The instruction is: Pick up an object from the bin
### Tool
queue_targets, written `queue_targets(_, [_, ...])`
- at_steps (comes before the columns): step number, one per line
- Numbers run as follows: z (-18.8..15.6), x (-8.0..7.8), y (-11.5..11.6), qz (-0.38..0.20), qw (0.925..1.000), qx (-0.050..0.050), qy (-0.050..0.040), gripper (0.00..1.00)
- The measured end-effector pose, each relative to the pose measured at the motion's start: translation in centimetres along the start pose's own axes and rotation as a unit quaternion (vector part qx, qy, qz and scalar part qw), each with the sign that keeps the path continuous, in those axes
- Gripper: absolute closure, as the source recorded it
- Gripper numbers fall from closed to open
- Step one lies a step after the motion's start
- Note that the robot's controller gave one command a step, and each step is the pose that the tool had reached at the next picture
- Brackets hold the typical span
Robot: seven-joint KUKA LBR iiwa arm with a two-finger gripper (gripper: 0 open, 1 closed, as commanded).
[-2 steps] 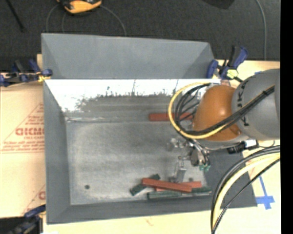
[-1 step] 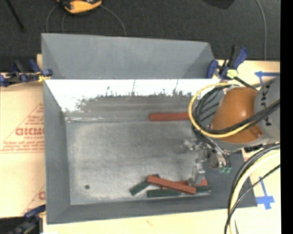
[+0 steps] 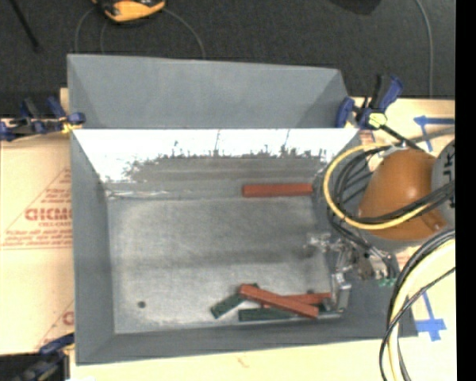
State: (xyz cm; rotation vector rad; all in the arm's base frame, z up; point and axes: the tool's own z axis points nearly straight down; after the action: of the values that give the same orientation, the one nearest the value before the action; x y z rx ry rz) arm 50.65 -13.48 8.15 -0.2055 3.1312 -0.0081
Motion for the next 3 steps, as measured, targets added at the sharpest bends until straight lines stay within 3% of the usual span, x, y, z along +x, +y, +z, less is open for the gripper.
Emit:
queue_targets(1, [0.6,0.2,5.3,0.094,0.9956,-0.002,-0.0003,0.0])
queue_targets(2, [0.8,2.5,2.7,0.022,0.9997,-0.006,-0.0041,1.0])
queue_targets(3, [0.8,2.5,2.7,0.021,0.9997,-0.006,-0.004,1.0])
